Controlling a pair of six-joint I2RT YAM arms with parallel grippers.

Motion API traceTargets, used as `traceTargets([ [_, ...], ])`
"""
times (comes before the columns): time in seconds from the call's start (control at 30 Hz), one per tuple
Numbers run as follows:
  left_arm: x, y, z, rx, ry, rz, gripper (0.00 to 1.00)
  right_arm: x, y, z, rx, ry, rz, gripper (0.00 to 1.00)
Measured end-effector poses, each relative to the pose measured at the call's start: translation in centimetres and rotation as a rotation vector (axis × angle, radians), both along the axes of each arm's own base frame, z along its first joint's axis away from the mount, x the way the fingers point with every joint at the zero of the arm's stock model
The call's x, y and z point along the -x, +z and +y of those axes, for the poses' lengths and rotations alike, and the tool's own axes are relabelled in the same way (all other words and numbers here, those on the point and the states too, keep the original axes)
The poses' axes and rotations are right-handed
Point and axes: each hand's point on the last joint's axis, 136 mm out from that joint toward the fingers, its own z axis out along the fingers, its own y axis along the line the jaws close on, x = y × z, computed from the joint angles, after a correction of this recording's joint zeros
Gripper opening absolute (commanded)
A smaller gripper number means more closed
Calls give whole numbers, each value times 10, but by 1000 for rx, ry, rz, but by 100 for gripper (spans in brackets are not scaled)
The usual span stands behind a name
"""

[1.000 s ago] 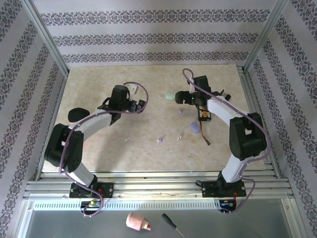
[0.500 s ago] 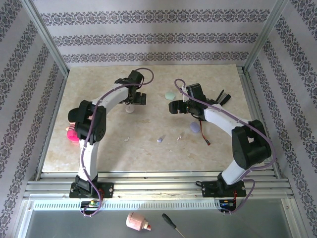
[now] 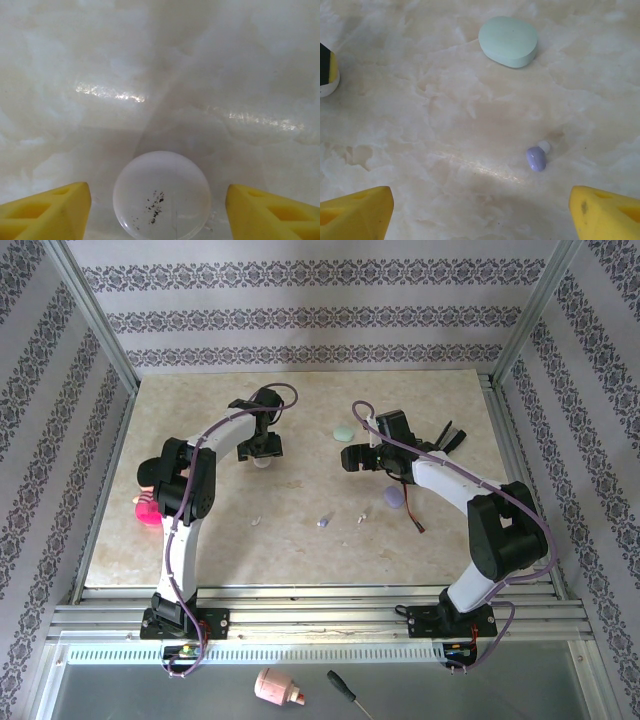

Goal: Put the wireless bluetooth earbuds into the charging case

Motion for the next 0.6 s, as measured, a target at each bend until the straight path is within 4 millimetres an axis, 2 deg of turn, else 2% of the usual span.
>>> traceTargets([
  [0.3, 2, -12, -2, 9, 15, 26, 60, 0, -1, 0, 0, 0, 2, 90],
  [0.43, 4, -15, -4, 21, 16, 36, 45, 1, 0, 0, -2, -3, 3, 90],
  [0.6, 3, -14, -4, 26, 22, 30, 41, 8, 7, 0, -26, 7, -12, 90],
])
